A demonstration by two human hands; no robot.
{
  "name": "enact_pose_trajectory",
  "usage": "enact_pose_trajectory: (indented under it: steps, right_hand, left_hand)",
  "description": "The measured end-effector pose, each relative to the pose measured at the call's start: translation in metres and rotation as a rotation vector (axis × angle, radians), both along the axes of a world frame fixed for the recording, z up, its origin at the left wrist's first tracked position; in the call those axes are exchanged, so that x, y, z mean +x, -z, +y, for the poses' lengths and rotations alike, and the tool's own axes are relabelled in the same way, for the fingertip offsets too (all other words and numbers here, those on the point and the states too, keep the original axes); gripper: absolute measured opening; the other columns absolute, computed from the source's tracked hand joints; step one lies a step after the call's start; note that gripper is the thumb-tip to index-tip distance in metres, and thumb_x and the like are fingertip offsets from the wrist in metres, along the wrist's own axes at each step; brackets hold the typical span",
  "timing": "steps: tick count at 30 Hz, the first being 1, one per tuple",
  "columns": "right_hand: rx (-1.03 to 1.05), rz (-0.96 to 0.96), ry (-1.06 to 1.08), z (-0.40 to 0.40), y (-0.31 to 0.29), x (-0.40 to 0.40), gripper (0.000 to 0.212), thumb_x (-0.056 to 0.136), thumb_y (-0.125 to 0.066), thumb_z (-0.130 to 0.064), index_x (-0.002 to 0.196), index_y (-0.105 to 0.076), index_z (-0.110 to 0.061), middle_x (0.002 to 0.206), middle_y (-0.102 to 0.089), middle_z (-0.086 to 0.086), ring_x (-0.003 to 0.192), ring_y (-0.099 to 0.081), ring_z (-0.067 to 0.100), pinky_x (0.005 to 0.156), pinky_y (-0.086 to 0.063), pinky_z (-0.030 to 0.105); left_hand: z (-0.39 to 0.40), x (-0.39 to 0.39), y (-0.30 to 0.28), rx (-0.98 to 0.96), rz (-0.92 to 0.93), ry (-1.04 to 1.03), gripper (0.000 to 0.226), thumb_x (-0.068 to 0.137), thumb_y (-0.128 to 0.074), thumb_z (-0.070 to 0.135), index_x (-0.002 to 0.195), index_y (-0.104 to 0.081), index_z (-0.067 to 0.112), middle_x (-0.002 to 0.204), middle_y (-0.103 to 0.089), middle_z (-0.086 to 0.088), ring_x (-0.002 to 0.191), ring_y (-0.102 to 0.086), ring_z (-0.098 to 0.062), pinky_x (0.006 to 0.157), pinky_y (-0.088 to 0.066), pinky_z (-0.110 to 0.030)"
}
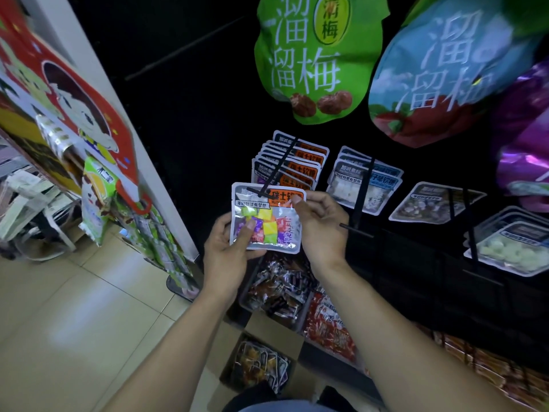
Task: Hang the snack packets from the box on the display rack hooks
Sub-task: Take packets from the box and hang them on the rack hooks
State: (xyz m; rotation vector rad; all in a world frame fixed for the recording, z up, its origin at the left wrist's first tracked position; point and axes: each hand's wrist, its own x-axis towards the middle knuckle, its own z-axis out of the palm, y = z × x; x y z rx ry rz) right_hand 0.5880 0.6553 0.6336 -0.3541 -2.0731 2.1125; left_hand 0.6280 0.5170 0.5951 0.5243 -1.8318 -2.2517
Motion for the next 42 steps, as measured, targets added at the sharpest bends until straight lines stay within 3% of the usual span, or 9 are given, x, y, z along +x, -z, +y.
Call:
enact_pose_trajectory:
  steps: [5,11,14,16,21,30,34,37,42]
  right_hand:
    - [0.006,0.038,0.034,-0.001,0.001,-0.002,0.007,0.094,-0.072,-0.015,0.095,-0.068,-0.011,0.088,-0.073,0.007,0.076,-0.07,0.01,0.075,-0.056,0.022]
    - [0.043,0.095,0.096,-0.004,0.004,-0.003,0.007,0.095,-0.071,-0.015,0.092,-0.064,-0.015,0.082,-0.068,0.003,0.071,-0.064,0.004,0.07,-0.049,0.007]
    - [0.084,0.095,0.128,-0.006,0.007,-0.008,0.01,0.096,-0.07,-0.017,0.09,-0.062,-0.02,0.082,-0.067,-0.001,0.072,-0.065,0.001,0.07,-0.05,0.009]
    - [0.11,0.094,0.153,-0.007,0.012,-0.014,0.011,0.096,-0.071,-0.02,0.089,-0.062,-0.021,0.082,-0.067,-0.002,0.074,-0.066,0.006,0.072,-0.053,0.015]
    - [0.14,0.083,0.211,-0.005,0.015,-0.027,0.008,0.094,-0.074,-0.024,0.093,-0.067,-0.019,0.086,-0.068,-0.007,0.082,-0.066,0.007,0.074,-0.051,0.011]
    - [0.135,0.031,0.235,-0.003,0.016,-0.029,0.016,0.092,-0.076,-0.019,0.084,-0.065,-0.027,0.082,-0.07,-0.004,0.079,-0.069,0.006,0.071,-0.052,0.011]
    - [0.134,0.023,0.237,-0.006,0.019,-0.027,0.01,0.093,-0.075,-0.021,0.098,-0.069,-0.014,0.091,-0.073,0.001,0.085,-0.071,0.007,0.077,-0.054,0.017]
    - [0.119,0.013,0.199,-0.001,0.025,-0.021,0.018,0.095,-0.072,-0.017,0.108,-0.068,-0.005,0.089,-0.07,0.003,0.071,-0.064,-0.008,0.065,-0.047,0.004]
    - [0.2,-0.057,0.111,0.022,0.047,-0.006,0.017,0.093,-0.075,-0.024,0.107,-0.075,-0.015,0.094,-0.075,-0.004,0.091,-0.071,0.005,0.082,-0.055,0.019]
  left_hand:
    - [-0.001,-0.008,0.001,0.008,-0.018,0.019,0.032,0.099,-0.066,0.024,0.129,-0.058,0.015,0.11,-0.076,0.001,0.097,-0.076,-0.014,0.07,-0.063,-0.031]
    - [-0.003,-0.013,0.005,-0.09,0.0,0.057,0.028,0.099,-0.065,0.031,0.125,-0.058,0.035,0.12,-0.071,0.011,0.106,-0.071,-0.006,0.09,-0.056,-0.032]
    - [0.002,-0.021,0.003,-0.158,-0.016,0.086,0.034,0.101,-0.062,0.032,0.134,-0.056,0.038,0.12,-0.069,0.017,0.105,-0.065,0.008,0.089,-0.047,-0.019]
    - [0.007,-0.03,0.0,-0.189,-0.023,0.133,0.044,0.102,-0.06,0.034,0.145,-0.049,0.038,0.13,-0.065,0.017,0.114,-0.06,0.005,0.089,-0.042,-0.016]
    - [0.011,-0.056,-0.006,-0.269,-0.034,0.18,0.052,0.102,-0.06,0.034,0.151,-0.042,0.034,0.143,-0.058,0.009,0.129,-0.053,-0.012,0.101,-0.041,-0.03]
    - [0.011,-0.066,0.001,-0.269,-0.035,0.27,0.055,0.101,-0.061,0.039,0.151,-0.039,0.037,0.146,-0.055,0.012,0.128,-0.05,-0.006,0.104,-0.041,-0.032]
    - [0.009,-0.066,0.008,-0.293,-0.019,0.274,0.052,0.101,-0.062,0.037,0.148,-0.043,0.032,0.143,-0.059,0.009,0.132,-0.053,-0.007,0.111,-0.043,-0.035]
    - [0.005,-0.058,0.009,-0.313,-0.027,0.277,0.054,0.099,-0.064,0.038,0.148,-0.043,0.032,0.143,-0.059,0.011,0.132,-0.053,-0.005,0.113,-0.044,-0.037]
    - [0.009,-0.035,0.016,-0.376,-0.114,0.291,0.073,0.1,-0.063,0.039,0.161,-0.024,0.033,0.159,-0.04,0.008,0.145,-0.038,-0.01,0.112,-0.033,-0.028]
